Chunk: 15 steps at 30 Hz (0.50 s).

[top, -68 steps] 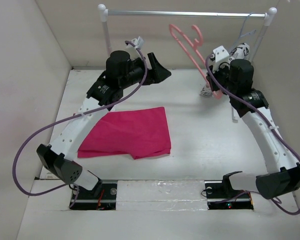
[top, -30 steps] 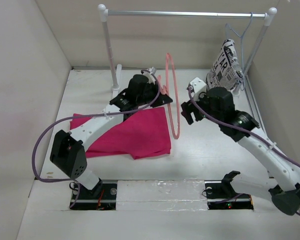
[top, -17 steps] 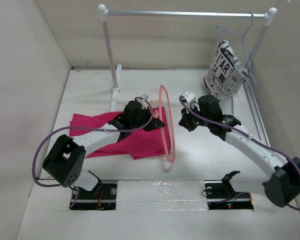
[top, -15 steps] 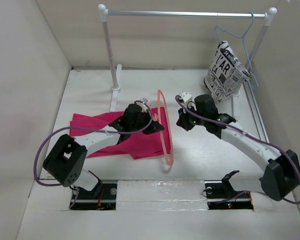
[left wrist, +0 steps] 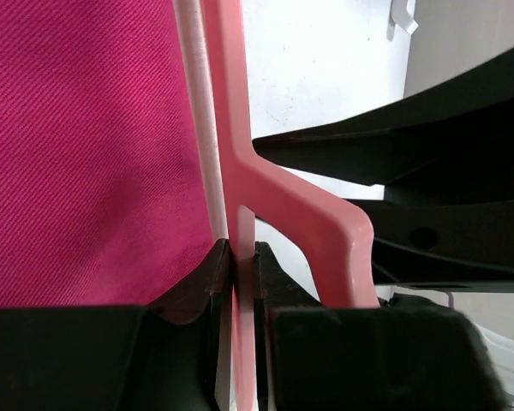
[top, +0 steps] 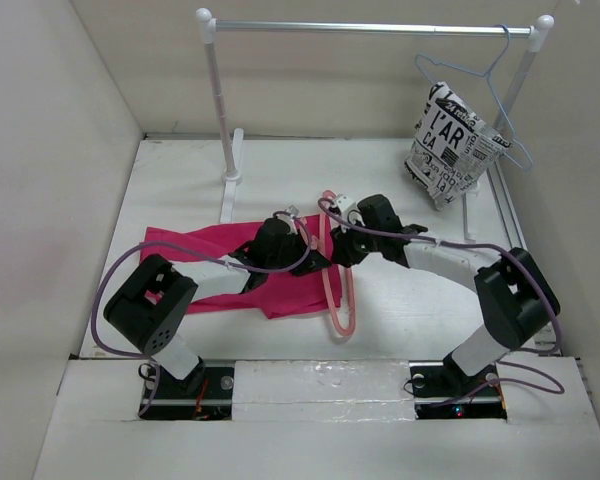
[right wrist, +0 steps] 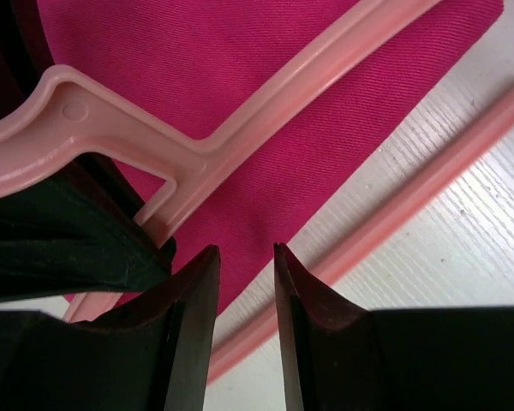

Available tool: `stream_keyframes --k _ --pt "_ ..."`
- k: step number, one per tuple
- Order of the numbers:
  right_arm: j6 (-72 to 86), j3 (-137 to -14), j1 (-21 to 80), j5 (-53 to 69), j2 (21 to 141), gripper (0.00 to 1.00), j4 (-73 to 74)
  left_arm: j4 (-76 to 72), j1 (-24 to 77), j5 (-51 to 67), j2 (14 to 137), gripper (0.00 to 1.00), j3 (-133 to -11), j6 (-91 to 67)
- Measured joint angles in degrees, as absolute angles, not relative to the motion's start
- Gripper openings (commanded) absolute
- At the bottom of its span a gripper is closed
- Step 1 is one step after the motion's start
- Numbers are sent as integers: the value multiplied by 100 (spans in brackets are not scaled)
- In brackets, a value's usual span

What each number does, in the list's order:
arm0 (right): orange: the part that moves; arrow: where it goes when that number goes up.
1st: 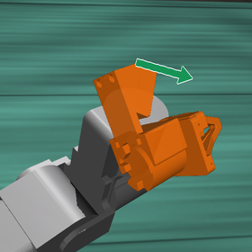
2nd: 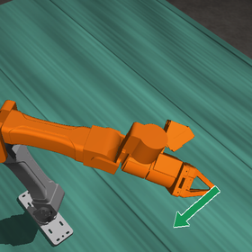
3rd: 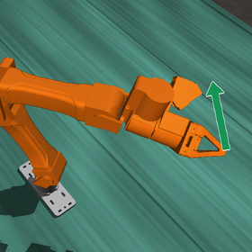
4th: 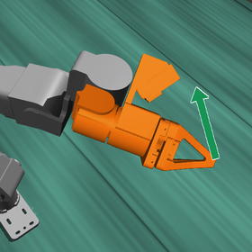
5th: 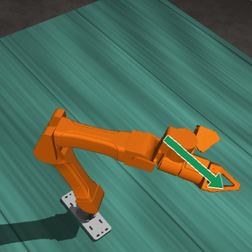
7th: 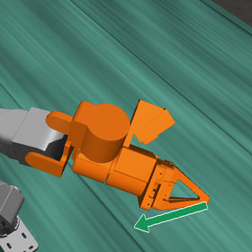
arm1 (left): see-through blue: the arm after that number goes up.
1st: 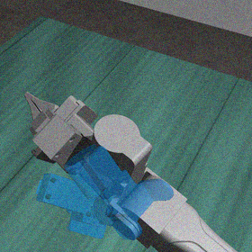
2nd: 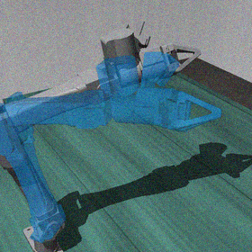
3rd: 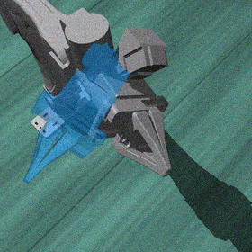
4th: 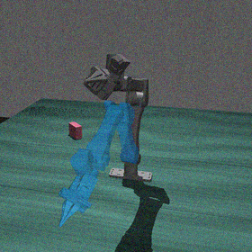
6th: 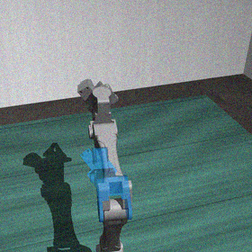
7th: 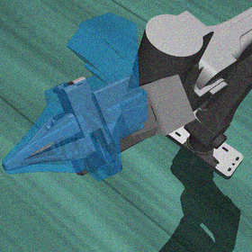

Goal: Place the trousers on the hanger

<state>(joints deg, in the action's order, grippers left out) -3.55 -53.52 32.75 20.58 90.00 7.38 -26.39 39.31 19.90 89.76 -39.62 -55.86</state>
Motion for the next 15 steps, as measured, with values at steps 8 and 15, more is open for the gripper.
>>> stream_keyframes --k 8,15 --pt "-272 -5354 3374 1896 9511 49 510 -2674 3944 1785 9024 0 -3962 -5583" --pt "-237 -5339 3468 1660 9647 51 419 -2596 3944 1629 9024 0 -3962 -5535"
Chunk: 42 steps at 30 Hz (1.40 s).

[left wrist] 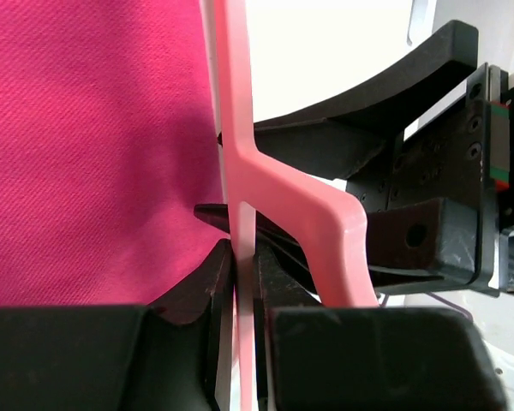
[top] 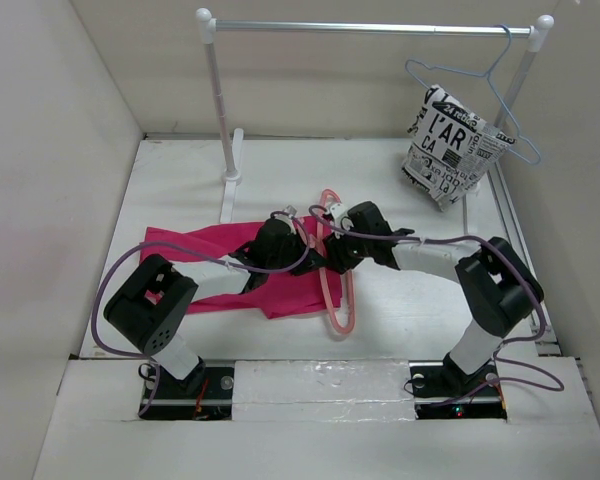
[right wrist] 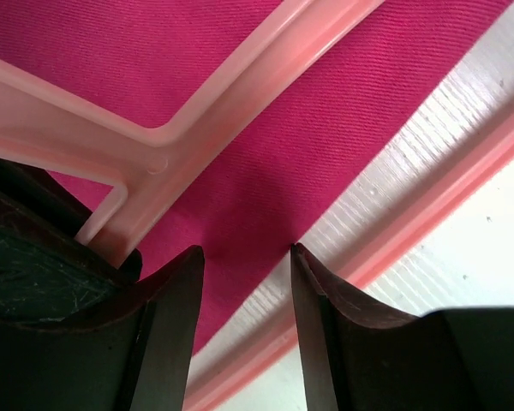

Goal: Place the trousers on the hanger

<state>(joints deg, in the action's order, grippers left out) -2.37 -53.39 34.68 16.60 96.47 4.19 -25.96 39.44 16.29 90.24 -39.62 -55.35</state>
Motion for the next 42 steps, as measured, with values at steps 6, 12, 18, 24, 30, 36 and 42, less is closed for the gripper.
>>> stream_keyframes --k 6,12,18,24,30,36,42 --pt "60 -4969 3531 1688 9732 54 -165 -2504 3951 1503 9013 0 -3933 -5474" --pt "331 -4689 3439 1876 9708 67 -751 -2460 3970 1369 8978 0 -3870 -5419" --pt "327 -4593 3293 1907 9408 65 -711 -2473 3986 1299 8875 0 -3708 -5411" --pt "351 -4593 3319 1964 9594 56 -834 -2475 3990 1297 8855 0 -3708 -5402" --pt "480 -4593 3417 1981 9782 6 -993 -2416 4003 1219 8809 0 -3708 -5360" --pt "565 -4582 3413 1988 9692 0 -972 -2412 4003 1011 8809 0 -3708 -5365" --pt "545 -4493 3085 2060 8737 0 -506 -2246 4003 631 8720 0 -3708 -5277"
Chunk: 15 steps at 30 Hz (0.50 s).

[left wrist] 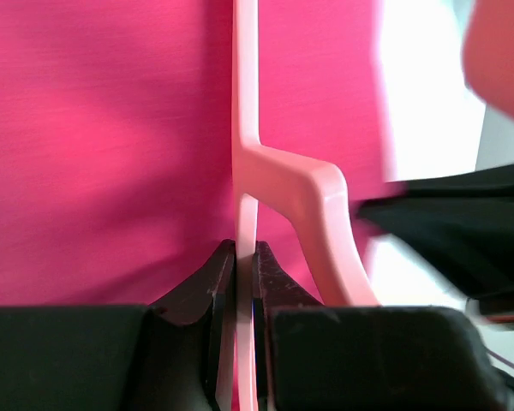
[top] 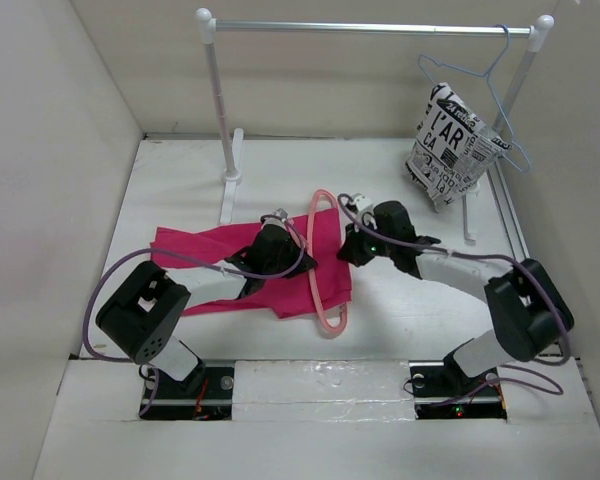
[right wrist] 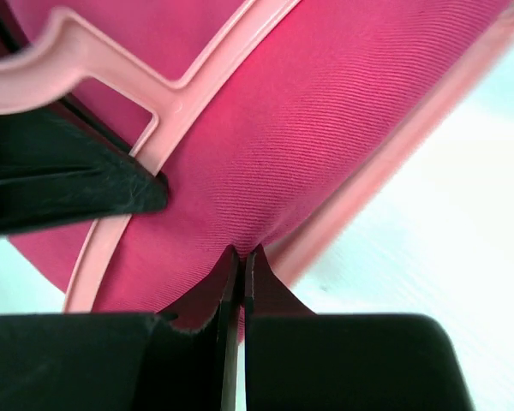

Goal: Place the trousers on the hanger

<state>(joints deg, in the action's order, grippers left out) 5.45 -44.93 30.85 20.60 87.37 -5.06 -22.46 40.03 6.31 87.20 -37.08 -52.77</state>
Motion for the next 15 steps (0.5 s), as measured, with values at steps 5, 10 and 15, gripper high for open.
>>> stream_keyframes --k 5,10,15 --pt "364 -4480 2375 2191 7784 0 -25 -2147 4003 462 8573 0 -3691 -5000" --pt "21 -4416 1431 2349 7293 0 480 -1933 4003 355 8265 0 -3494 -4718" --pt "-314 -4412 875 2600 7406 0 860 -1592 4007 123 7999 0 -3463 -4506"
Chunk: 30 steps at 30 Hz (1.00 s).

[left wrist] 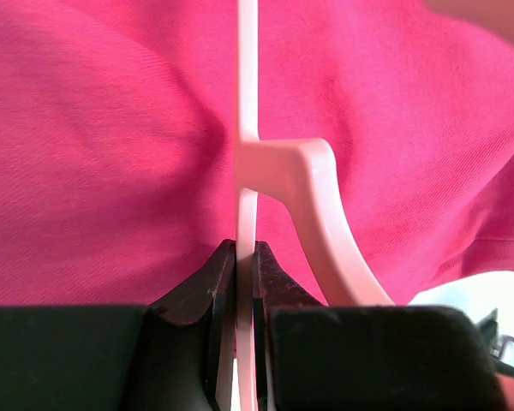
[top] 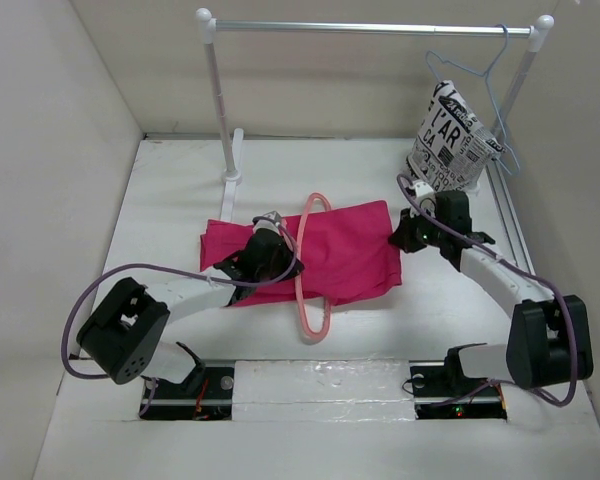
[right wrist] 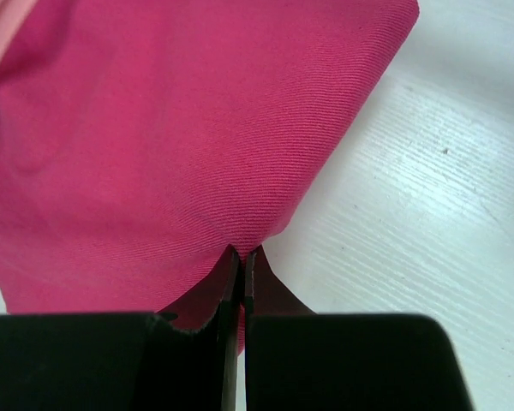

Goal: Place the trousers on the hanger

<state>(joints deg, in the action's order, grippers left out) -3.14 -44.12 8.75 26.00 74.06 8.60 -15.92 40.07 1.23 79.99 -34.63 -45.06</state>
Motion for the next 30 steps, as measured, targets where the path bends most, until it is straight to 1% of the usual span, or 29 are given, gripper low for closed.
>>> stream_keyframes --k 6,11,16,22,23,25,26,28,29,30 --pt "-447 -4412 607 2814 7660 0 895 -1225 4010 -185 7843 0 -3507 -4276" --pt "-528 -4397 449 2917 7920 0 878 -779 4018 -534 7835 0 -3879 -4104" --pt "-578 -4320 301 2989 7929 0 854 -473 4018 -930 7835 0 -4119 -4001" --pt "-609 -4176 292 2993 7699 0 860 -445 4018 -996 7828 0 -4125 -3992" --pt "-624 -4167 298 2998 7714 3 854 -449 4016 -980 7822 0 -4125 -3994" --pt "-637 -4147 316 2998 7822 15 845 -462 4016 -934 7800 0 -4125 -4003" --pt "-642 -4139 340 2982 7887 29 847 -458 4016 -908 7787 0 -4130 -4010" --pt "-644 -4123 408 2888 7988 45 871 -357 4047 -923 7776 0 -4211 -4007" --pt "-642 -4121 438 2847 7990 56 902 -272 4095 -954 7773 0 -4294 -4001" --pt "-628 -4125 482 2810 7968 60 921 -143 4171 -1009 7769 0 -4410 -3988"
